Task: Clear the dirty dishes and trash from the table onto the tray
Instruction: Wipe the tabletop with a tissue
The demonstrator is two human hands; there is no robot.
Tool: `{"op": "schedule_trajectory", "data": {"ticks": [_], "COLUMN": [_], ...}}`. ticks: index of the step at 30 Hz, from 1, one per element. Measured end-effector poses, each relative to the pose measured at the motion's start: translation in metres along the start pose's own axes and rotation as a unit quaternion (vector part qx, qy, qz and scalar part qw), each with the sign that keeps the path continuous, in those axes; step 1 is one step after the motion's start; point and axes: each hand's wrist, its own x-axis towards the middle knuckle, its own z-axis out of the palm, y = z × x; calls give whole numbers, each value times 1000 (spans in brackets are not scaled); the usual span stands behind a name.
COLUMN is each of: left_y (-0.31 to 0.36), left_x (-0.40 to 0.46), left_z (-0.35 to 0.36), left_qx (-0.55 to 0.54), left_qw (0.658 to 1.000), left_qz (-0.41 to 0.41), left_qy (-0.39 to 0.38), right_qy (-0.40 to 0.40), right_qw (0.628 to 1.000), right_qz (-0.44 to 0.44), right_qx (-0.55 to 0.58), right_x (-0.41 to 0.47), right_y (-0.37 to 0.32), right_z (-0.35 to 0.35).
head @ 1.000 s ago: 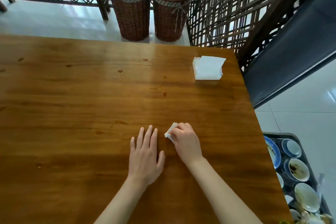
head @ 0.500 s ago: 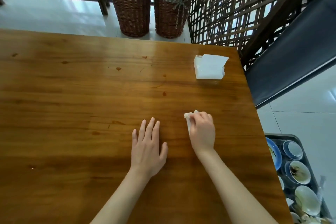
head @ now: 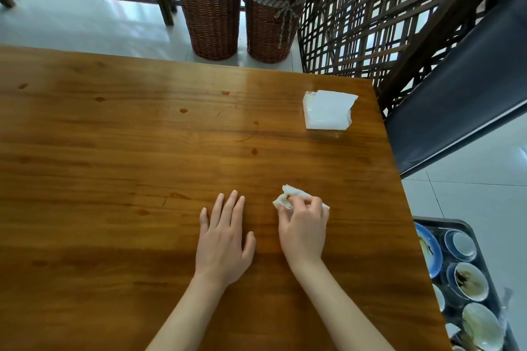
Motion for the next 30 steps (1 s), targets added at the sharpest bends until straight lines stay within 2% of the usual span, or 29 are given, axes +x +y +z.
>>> {"op": "schedule_trajectory", "data": {"ticks": [2, 7, 11, 13, 18, 25, 28, 30], "left_y": [-1, 0, -2, -2, -2, -3, -3, -3], "left_x": [0, 1, 0, 0, 1, 1, 1, 1], "left_z": [0, 0, 1, 2, 2, 2, 2, 1], "left_qx": [0, -8, -15, -21, -20, -13, -9, -11], "left_qw": [1000, 1000, 1000, 999, 1000, 1000, 1000, 1000], "left_qz": [-2, -1, -1, 0, -1, 2, 0, -2], "left_qy": [-1, 5, 18, 24, 18, 16, 17, 17], "right_qy": [-4, -47, -61, -64, -47, 6, 16, -5], "right_qw": [1000, 984, 960, 953, 974, 992, 995, 993], "right_qz": [-28, -162, -271, -295, -219, -112, -89, -109], "right_qx": [12, 56, 29, 17, 15, -50, -48, -42], "right_x": [-2, -14, 3, 17, 53, 84, 75, 62], "right_y": [-4, -8, -15, -18, -2, 76, 72, 56], "right_z": [2, 5, 7, 8, 2, -37, -36, -30]}}
